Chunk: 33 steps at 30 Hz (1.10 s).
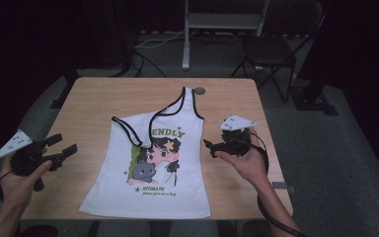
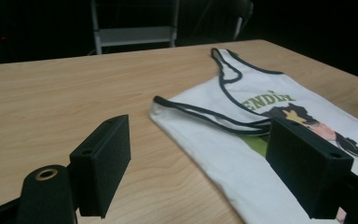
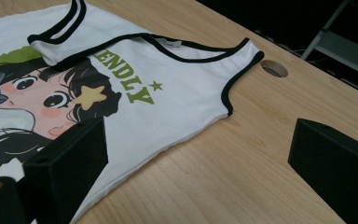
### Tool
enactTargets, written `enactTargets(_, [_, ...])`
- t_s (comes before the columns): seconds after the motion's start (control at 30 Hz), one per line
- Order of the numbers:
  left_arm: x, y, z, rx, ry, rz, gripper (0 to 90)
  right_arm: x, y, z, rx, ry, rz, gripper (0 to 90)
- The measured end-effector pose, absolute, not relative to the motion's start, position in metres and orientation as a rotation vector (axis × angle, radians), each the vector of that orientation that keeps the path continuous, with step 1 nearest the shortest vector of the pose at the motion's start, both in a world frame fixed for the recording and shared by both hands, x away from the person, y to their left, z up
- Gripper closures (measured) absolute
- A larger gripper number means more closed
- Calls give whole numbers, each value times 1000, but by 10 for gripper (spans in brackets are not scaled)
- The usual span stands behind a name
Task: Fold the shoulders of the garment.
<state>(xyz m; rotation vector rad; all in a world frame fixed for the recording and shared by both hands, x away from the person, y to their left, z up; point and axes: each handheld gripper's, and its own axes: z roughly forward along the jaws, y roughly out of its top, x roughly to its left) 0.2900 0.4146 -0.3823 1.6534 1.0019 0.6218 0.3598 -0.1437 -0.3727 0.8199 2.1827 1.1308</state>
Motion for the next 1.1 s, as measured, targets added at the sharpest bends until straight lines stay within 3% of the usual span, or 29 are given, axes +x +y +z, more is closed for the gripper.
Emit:
enactTargets(0.47, [282, 422, -423, 1653, 1096, 620, 216, 383, -135, -364, 811, 2190, 1107, 43])
enactTargets(1.1, [283, 413, -437, 1645, 1080, 639, 216, 473, -141, -354, 955, 2145, 1066, 43])
